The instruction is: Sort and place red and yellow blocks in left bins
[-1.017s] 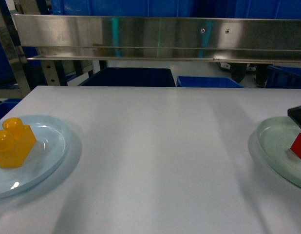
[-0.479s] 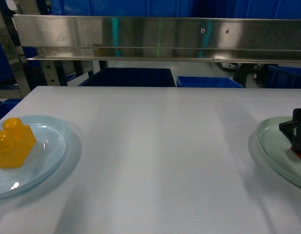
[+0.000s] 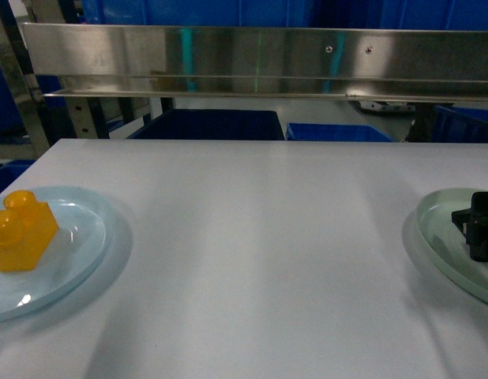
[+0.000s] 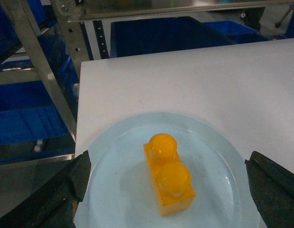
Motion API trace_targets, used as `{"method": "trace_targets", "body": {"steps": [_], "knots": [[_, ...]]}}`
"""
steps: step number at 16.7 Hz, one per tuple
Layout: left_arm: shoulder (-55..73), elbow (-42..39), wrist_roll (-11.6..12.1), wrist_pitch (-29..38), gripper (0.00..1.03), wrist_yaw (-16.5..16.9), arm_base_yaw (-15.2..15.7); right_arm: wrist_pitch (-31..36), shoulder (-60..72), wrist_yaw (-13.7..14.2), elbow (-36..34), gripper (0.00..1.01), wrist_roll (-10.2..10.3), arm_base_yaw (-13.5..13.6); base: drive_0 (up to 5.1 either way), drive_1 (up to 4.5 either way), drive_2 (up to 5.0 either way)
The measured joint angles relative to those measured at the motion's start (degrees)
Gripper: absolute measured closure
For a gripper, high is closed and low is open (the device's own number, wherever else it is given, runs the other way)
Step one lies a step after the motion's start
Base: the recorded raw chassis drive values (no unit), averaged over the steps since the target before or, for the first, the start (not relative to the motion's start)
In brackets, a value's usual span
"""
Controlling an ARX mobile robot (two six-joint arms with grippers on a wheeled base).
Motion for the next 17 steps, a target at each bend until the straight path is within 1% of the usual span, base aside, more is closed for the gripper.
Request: {"method": "trace_targets", "body": {"steps": [1, 2, 4, 5, 9, 12, 13, 14, 16, 17], "knots": [[0.0, 0.0, 0.0, 0.0, 0.05, 0.0, 0.0, 1.3, 0.3, 0.0, -0.4, 0.35, -0.1, 0.0, 0.0, 0.00, 0.0], [0.0, 0.0, 0.0, 0.0, 0.05, 0.0, 0.0, 1.4, 0.4, -0.6, -0.7, 0.44, -0.4, 0.0, 0.0, 0.00, 0.0], [0.0, 0.0, 0.0, 0.0, 0.05, 0.0, 0.0, 2.3, 0.5, -1.7, -1.4, 0.66, -0.5, -0.1, 0.0, 0.00, 0.0], [0.0, 0.0, 0.0, 0.0, 0.05, 0.0, 0.0, 2.7, 0.6, -2.1, -1.4, 0.72, -0.6, -0.3, 0.0, 0.00, 0.0], [0.0, 0.0, 0.0, 0.0, 0.05, 0.0, 0.0, 3.7, 1.2, -3.3, -1.5, 0.72, -0.6, -1.7, 0.0, 0.00, 0.0], [0.0, 0.0, 0.0, 0.0, 0.05, 0.0, 0.0, 3.8, 0.7, -3.8, -1.5, 0.73, -0.4, -1.9, 0.0, 0.00, 0.0], [0.0, 0.0, 0.0, 0.0, 0.05, 0.0, 0.0, 2.5, -1.0, -3.8, -1.5, 0.73, 0.2, -1.9, 0.0, 0.00, 0.0], [0.0, 0.0, 0.0, 0.0, 0.05, 0.0, 0.0, 0.3, -4.3, -2.4, -1.4, 0.73, 1.3, -1.9, 0.0, 0.00, 0.0], [0.0, 0.0, 0.0, 0.0, 0.05, -0.1, 0.0, -4.2, -13.6, -1.5, -1.2, 0.73, 4.3, -1.4, 0.0, 0.00, 0.0], [0.0, 0.0, 0.0, 0.0, 0.05, -0.1, 0.0, -6.3, -18.2, -1.2, -0.9, 0.73, 4.6, -1.1, 0.0, 0.00, 0.0]]}}
